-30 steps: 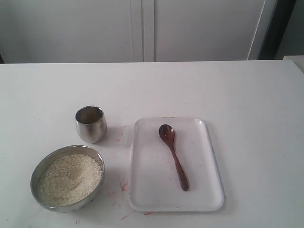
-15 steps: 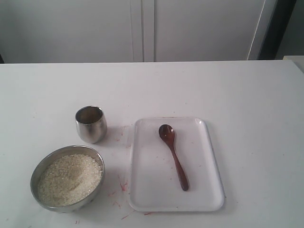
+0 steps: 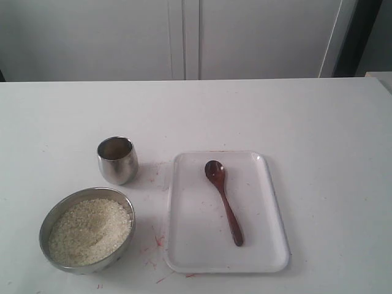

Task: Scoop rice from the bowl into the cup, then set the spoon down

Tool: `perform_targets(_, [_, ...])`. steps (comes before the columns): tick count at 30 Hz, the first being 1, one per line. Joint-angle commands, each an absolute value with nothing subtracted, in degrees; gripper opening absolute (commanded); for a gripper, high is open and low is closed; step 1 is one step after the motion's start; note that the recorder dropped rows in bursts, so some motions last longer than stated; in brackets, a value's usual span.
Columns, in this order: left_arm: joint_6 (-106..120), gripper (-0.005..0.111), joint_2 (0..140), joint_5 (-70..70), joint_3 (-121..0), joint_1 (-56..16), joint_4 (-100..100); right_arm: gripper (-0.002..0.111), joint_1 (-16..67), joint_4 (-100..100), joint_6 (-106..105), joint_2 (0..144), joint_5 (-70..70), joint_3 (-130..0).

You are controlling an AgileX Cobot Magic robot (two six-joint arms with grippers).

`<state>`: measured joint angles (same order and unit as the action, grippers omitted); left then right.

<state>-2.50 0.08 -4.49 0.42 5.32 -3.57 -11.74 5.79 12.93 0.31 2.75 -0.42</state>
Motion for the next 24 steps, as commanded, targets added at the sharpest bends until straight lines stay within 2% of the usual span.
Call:
perform_targets(1, [-2.81,0.014,0.00,-4.68,0.00,4.88,-3.83,0.000,-12.01,-3.01,-8.81,0.00,1.64,0.00])
perform_targets(3, [-2.81,0.014,0.00,-4.68,0.00,4.88,-3.83,0.000,-12.01,-9.38,-17.35,0.00,0.69,0.00])
perform_targets(10, [-2.81,0.014,0.00,-4.68,0.00,4.88,-3.83,0.000,-12.01,-7.15,-16.30,0.00,5.30,0.00])
perform_targets(24, [-2.81,0.014,0.00,-4.68,0.00,4.88,-3.83,0.000,-12.01,-8.12,-13.62,0.00,3.08,0.00])
